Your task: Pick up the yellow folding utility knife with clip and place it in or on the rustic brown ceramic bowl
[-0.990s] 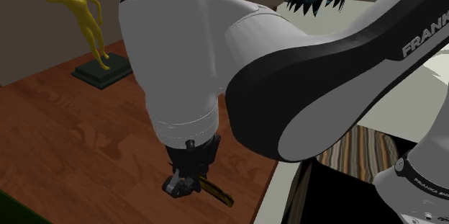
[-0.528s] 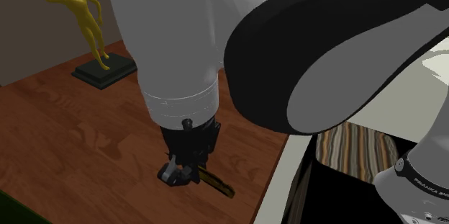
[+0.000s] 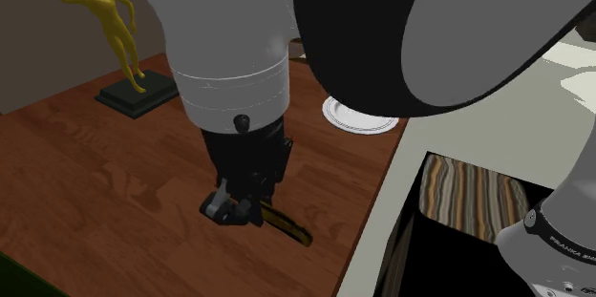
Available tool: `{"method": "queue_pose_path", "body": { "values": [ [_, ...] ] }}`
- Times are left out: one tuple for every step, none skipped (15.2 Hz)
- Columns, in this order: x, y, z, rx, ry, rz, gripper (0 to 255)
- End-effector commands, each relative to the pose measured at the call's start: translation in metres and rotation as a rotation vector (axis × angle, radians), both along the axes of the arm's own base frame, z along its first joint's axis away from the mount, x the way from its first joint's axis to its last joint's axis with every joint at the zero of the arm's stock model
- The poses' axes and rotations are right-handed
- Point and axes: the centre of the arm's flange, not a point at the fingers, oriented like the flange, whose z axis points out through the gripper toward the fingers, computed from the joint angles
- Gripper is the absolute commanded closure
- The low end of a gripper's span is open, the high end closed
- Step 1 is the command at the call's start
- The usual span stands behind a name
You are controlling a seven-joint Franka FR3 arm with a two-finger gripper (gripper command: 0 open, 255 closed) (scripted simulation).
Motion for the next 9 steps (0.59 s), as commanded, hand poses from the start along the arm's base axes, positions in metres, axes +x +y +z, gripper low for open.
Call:
{"method": "queue_pose_path", "body": {
  "values": [
    [0.0, 0.001, 0.012, 0.0, 0.0, 0.0, 255],
    [0.0, 0.001, 0.017, 0.0, 0.0, 0.0, 255],
    [0.0, 0.001, 0.023, 0.0, 0.0, 0.0, 255],
    [0.0, 0.001, 0.028, 0.0, 0.0, 0.0, 255],
    [0.0, 0.001, 0.031, 0.0, 0.0, 0.0, 255],
    [-0.003, 0.013, 0.031, 0.0, 0.0, 0.0, 255],
    [-0.006, 0.026, 0.031, 0.0, 0.0, 0.0, 255],
    [-0.009, 0.039, 0.032, 0.0, 0.0, 0.0, 255],
    [-0.012, 0.052, 0.032, 0.0, 0.0, 0.0, 255]
  ]
}}
